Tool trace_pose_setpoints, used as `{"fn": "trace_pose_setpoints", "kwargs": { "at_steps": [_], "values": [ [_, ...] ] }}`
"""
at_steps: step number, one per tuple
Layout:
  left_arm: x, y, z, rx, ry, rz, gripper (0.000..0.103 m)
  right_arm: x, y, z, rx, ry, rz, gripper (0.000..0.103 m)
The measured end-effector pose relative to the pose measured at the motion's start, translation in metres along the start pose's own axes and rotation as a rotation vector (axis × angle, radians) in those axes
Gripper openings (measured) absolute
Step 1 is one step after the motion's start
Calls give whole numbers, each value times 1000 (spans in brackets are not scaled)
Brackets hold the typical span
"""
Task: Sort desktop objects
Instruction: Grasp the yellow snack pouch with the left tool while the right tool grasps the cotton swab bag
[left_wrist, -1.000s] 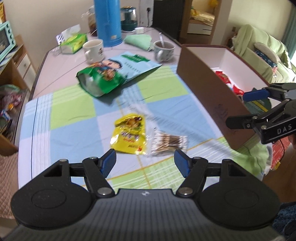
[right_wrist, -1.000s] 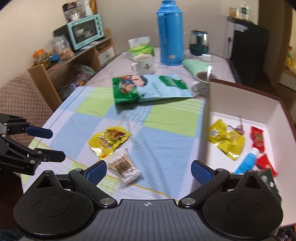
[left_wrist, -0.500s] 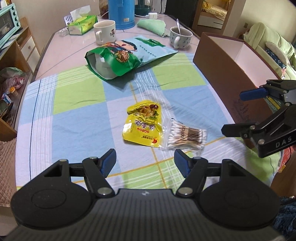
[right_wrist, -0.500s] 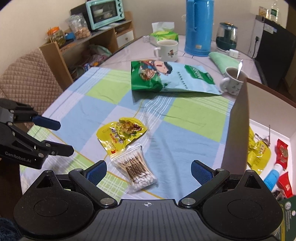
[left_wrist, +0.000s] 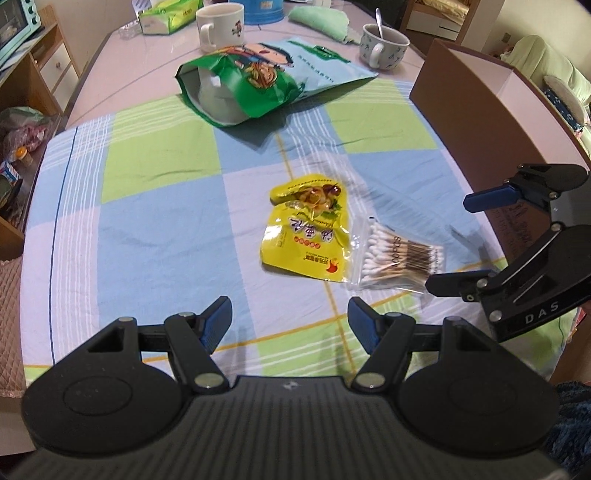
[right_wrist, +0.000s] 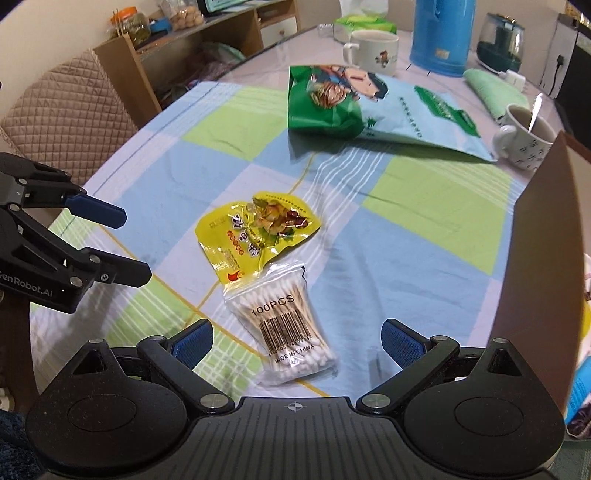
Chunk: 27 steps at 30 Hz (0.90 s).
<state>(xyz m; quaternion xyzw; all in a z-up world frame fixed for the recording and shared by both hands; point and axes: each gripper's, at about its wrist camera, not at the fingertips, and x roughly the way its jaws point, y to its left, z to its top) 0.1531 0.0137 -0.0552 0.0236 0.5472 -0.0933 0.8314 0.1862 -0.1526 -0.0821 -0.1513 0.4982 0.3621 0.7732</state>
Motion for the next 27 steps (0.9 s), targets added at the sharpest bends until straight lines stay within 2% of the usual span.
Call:
{"fn": "trace_pose_setpoints", "kwargs": {
  "at_steps": [7,13,14,15,16,18,19,21,24,27],
  "values": [
    [12,6,3,-6,25,1,66,13,0,2,-26,24,-3,99],
    [17,10,5,-8,36,3,66,27,8,0,-104,35,-22,99],
    [18,10,5,-9,37,4,66,30,10,-1,-118,38,-23,96],
    [18,11,5,-10,38,4,66,32,11,-2,-131,41,-23,84],
    [18,11,5,-11,38,3,66,36,11,-2,-134,48,-22,80],
    [19,12,5,-12,38,4,66,43,11,-4,-132,59,-28,80],
    [19,13,5,-12,37,5,66,45,11,-5,-136,57,-31,74],
    [20,13,6,-14,33,2,66,47,11,-7,-147,53,-15,52],
    [21,13,9,-15,22,-9,66,44,10,-7,-133,49,-17,28],
    [25,9,15,-7,4,-23,67,35,0,-5,-37,33,-38,26]
  ]
}}
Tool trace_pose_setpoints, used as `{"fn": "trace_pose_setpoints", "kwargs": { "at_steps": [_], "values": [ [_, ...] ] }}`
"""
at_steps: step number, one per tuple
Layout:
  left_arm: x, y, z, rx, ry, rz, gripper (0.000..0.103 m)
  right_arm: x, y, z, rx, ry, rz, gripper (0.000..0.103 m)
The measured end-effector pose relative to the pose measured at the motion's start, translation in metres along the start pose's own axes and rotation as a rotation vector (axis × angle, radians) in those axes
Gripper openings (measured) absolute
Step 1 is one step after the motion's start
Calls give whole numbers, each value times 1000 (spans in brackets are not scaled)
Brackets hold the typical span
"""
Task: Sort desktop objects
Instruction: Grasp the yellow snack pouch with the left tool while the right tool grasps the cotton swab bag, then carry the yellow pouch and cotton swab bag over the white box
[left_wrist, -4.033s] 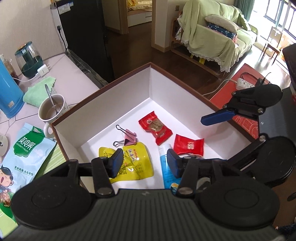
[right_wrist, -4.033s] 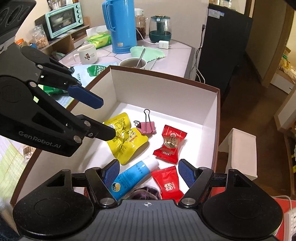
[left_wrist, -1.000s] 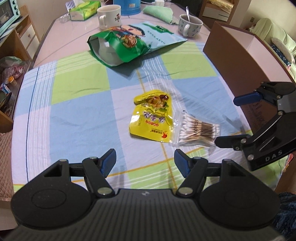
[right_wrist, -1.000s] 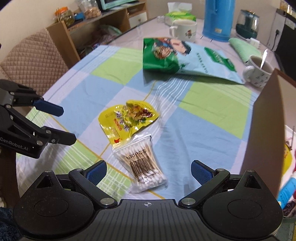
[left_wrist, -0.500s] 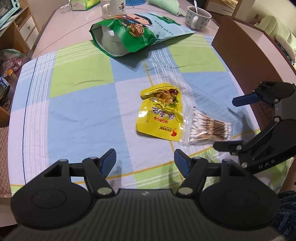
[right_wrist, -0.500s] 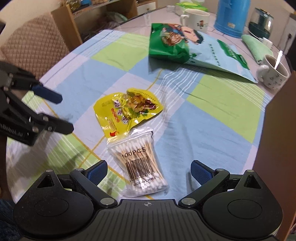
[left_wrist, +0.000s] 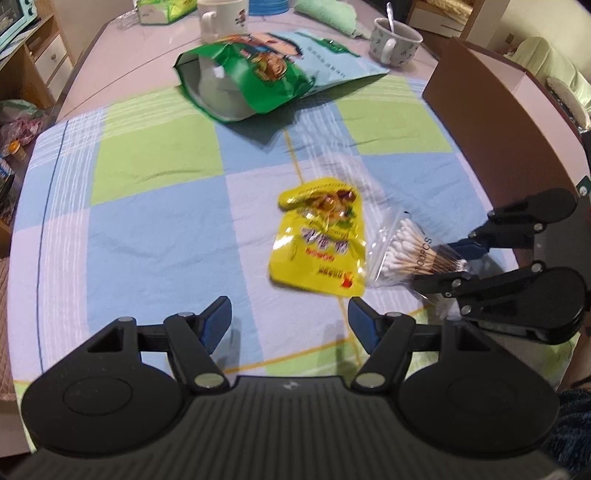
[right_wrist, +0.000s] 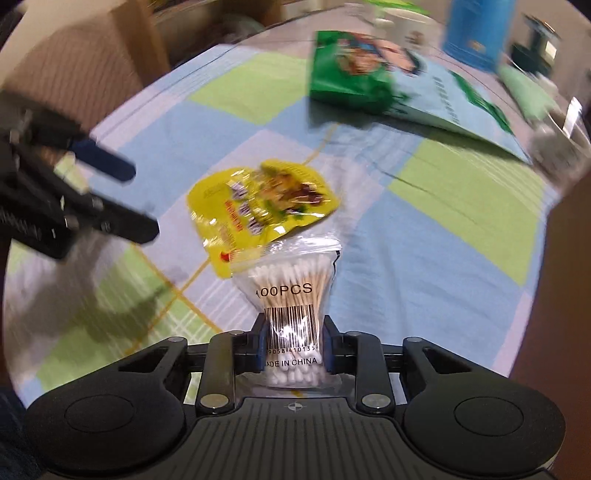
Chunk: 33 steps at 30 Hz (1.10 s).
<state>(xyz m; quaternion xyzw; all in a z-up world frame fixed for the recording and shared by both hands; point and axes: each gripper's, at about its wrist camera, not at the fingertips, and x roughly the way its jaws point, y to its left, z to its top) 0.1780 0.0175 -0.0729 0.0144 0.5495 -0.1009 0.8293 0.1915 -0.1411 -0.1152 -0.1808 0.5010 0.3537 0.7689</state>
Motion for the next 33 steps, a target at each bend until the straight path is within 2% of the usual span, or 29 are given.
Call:
{"fn": "trace_pose_setpoints", "kwargs": {
  "at_steps": [3,14,18,19,21,29,33],
  "values": [
    [7,-7,8,14,-16,-17,69,-12,-10,1,72,-28,-34,26],
    [51,-31,42,55,-33,-34,71,-44,-37,6,206,-108,-27,26],
    [66,-38,46,93,-33,30,72,-47,-40,7,221,-118,-30,26],
    [70,-37,46,90,-19,33,69,-48,-41,6,223,-119,-30,26],
    [75,-34,42,78,-17,26,71,-49,-42,5,228,-120,-31,26],
    [64,-24,33,77,-37,11,57,-47,-42,1,233,-113,-22,26],
    [48,-19,25,82,-45,8,57,-52,-40,0,230,-124,-20,26]
  ]
}}
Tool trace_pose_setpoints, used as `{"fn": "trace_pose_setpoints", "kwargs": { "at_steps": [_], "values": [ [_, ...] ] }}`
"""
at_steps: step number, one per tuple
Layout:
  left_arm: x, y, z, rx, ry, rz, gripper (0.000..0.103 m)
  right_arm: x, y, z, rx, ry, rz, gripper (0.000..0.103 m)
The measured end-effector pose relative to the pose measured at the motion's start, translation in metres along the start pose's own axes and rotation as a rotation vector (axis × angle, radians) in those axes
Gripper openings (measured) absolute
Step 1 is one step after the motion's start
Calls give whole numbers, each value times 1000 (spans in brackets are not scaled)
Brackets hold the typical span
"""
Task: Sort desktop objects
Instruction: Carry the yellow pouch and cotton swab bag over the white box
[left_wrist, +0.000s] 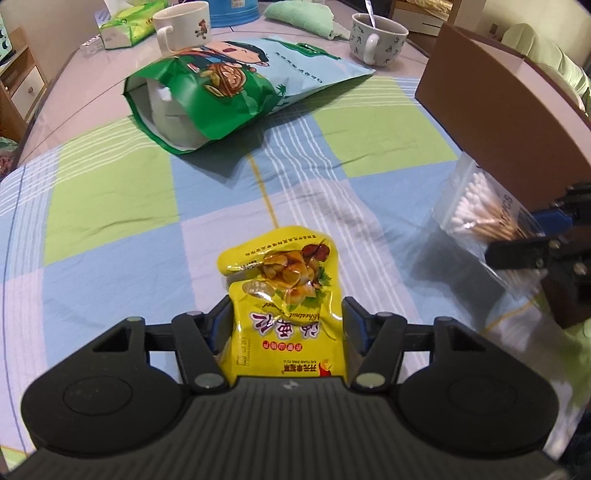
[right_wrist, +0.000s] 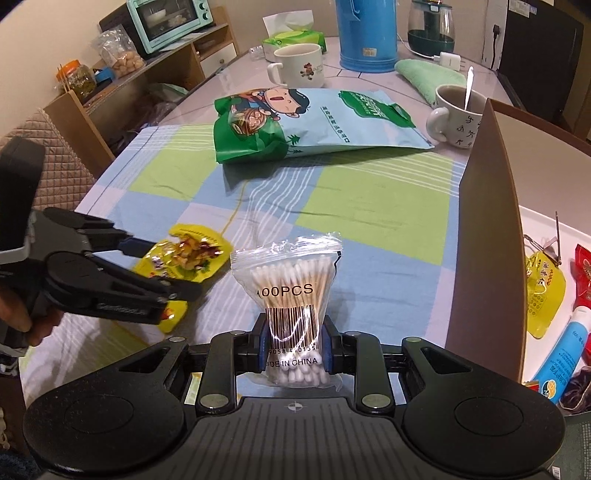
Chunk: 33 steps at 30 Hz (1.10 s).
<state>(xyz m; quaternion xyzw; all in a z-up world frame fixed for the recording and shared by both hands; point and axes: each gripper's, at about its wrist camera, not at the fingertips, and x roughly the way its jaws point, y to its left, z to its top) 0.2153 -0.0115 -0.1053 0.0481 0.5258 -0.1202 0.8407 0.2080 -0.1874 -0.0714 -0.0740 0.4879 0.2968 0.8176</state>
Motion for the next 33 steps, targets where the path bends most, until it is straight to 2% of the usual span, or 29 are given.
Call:
{"fn": "trace_pose_setpoints", "kwargs": {
  "at_steps": [8,16,24,33],
  "values": [
    [-36,-3,-8,30,-1,30,57,-16,11,-5,-20,-24,28,26],
    [-73,-20,-12,72,-56,38,57,-49,16,-15,-11,-95,44,26],
    [-100,-57,-4,152,-115,7,57,-89,7,-29,27,-170,28,26],
    [-114,-112,10,250,-159,-40,57,-134,-30,-51,110,-237,-45,26]
  ]
}}
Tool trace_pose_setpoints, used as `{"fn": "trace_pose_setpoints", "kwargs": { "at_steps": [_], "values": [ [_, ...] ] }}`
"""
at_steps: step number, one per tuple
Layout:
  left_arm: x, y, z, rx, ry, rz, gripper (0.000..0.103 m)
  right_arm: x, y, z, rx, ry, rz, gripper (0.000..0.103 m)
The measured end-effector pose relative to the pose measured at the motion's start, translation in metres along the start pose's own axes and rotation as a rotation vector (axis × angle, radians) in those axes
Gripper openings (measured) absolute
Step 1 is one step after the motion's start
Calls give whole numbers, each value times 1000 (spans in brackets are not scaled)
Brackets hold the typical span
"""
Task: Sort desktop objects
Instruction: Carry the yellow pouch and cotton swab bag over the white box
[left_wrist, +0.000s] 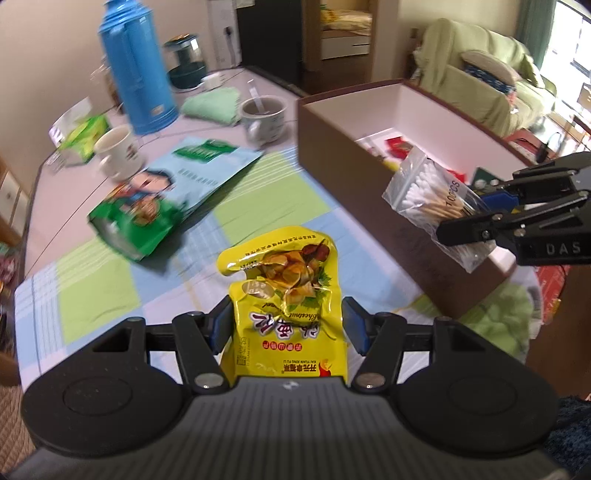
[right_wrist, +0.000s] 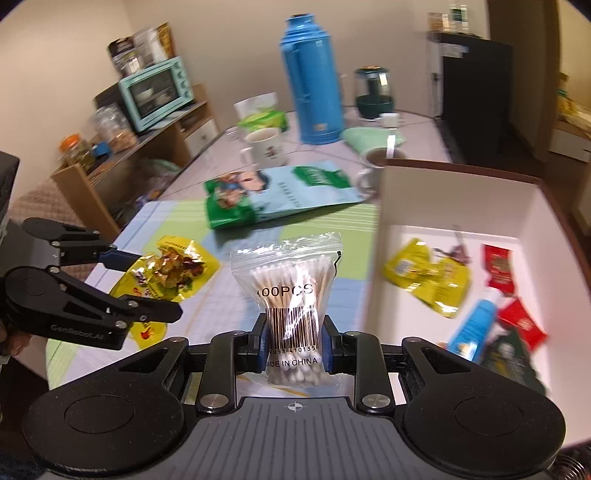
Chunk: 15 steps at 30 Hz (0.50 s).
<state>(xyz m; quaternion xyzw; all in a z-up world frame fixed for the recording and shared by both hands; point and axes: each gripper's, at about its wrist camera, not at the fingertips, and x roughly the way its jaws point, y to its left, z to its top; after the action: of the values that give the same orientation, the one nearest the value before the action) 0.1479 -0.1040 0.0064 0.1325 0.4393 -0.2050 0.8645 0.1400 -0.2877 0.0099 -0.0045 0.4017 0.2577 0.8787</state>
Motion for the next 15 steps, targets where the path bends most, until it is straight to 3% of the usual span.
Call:
{"fn": "trace_pose_setpoints", "kwargs": {
  "at_steps": [15],
  "values": [
    [10,-80,57,104,-68,-81,57,-50,-84,-9,102,-46,-109,26]
  ]
}}
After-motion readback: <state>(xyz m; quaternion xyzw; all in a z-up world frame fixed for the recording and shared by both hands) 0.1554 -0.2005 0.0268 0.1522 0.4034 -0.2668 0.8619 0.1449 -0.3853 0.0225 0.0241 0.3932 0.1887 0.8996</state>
